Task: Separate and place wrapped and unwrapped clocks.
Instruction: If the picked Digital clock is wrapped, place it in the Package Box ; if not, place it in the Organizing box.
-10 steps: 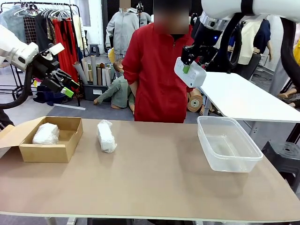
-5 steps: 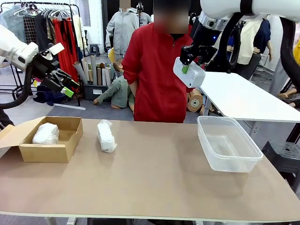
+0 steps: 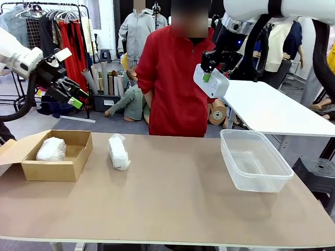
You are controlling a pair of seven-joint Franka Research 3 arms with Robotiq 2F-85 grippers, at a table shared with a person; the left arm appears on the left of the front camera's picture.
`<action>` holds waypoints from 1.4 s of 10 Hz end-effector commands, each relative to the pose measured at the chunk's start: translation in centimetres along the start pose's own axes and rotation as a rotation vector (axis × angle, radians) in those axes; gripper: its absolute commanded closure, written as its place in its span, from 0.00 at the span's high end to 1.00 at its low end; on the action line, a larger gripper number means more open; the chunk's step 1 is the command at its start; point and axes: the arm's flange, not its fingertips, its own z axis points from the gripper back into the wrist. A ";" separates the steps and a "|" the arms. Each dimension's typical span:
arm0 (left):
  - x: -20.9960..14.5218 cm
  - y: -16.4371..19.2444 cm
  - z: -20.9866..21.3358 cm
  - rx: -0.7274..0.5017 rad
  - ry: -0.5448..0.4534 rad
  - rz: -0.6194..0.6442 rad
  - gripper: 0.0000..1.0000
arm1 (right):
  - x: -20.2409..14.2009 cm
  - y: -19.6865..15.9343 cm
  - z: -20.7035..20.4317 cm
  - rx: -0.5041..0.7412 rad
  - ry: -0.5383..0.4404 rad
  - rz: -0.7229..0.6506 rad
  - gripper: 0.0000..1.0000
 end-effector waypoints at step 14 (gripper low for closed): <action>0.2 -0.1 0.2 0.002 -0.001 -0.003 1.00 | -10.6 -15.2 -14.9 0.012 0.219 -0.166 0.00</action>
